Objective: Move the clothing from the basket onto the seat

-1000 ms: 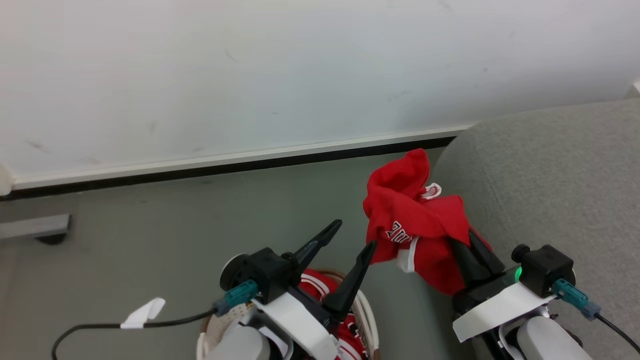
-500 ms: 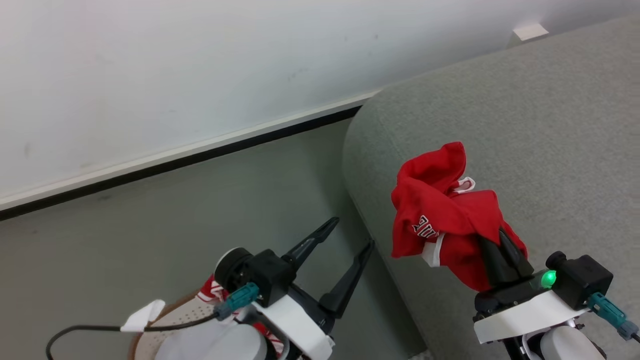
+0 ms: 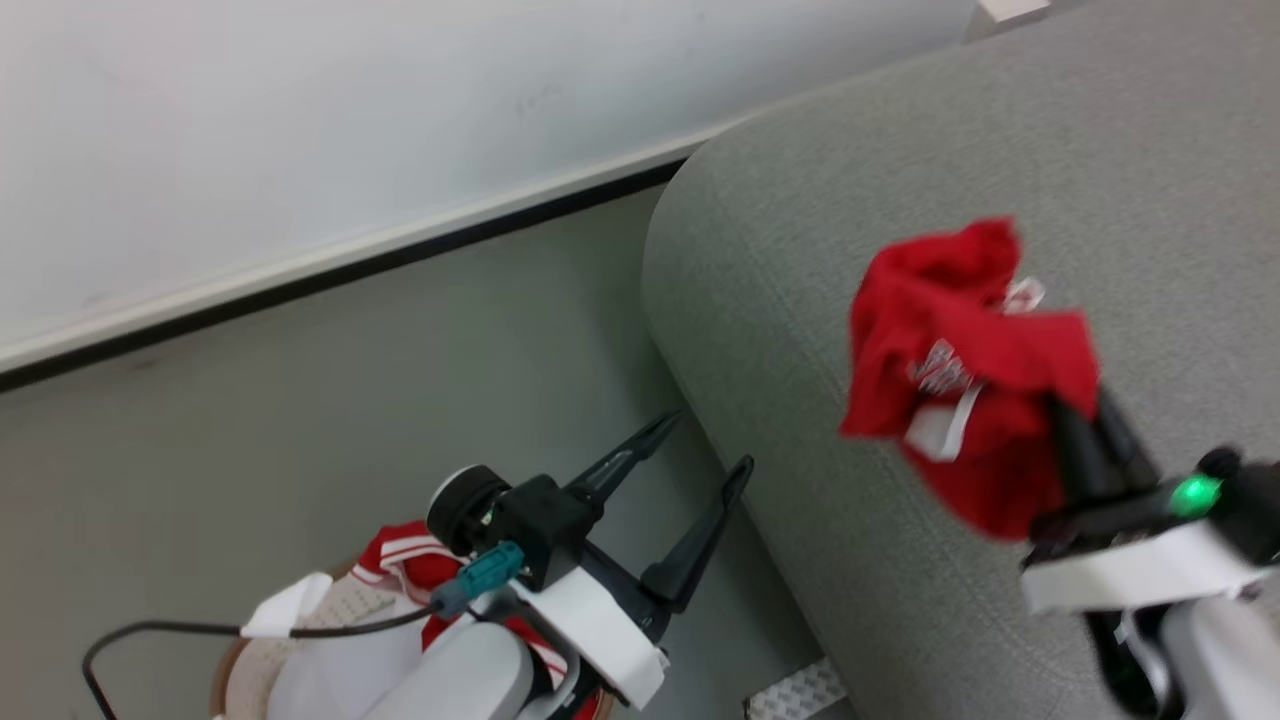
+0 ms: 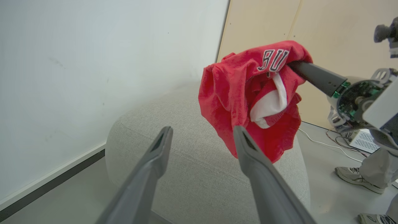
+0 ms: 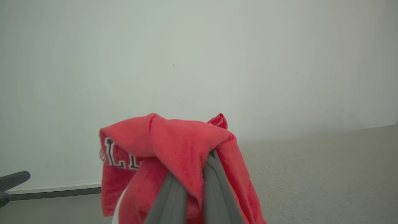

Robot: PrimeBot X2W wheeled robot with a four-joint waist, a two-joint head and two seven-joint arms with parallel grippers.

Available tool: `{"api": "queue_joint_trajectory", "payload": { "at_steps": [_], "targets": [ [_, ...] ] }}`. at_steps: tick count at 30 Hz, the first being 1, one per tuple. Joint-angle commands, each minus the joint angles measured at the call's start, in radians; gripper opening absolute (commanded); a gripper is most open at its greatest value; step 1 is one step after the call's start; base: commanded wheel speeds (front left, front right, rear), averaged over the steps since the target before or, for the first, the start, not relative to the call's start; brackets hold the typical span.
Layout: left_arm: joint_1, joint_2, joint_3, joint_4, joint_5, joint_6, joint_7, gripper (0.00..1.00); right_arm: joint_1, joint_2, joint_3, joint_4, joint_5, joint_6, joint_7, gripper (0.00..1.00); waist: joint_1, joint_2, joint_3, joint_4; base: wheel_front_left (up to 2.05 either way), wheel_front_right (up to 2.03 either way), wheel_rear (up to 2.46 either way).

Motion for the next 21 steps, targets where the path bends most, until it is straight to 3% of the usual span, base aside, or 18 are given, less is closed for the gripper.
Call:
{"api": "queue_joint_trajectory", "payload": {
  "at_steps": [1,16,21],
  "targets": [
    [-0.019,0.017,0.001,-0.011,0.014,-0.002,0.008,1.0,-0.059,-0.025,-0.023,-0.009,0.007,-0.002,0.0,0.0,0.0,-0.0001,0.04,0.024,0.0,0.0,0.0],
    [-0.118,0.09,0.021,-0.126,0.036,-0.003,0.095,1.0,-0.519,-0.249,-0.233,0.181,0.067,-0.002,0.068,0.0,0.0,-0.0001,0.324,0.174,0.0,0.0,0.0],
    [-0.142,0.083,0.023,-0.137,0.035,-0.001,0.087,1.0,-0.636,-0.299,-0.265,0.366,0.104,-0.002,0.131,0.0,0.0,-0.0001,0.385,0.223,0.0,0.0,0.0]
  ]
}}
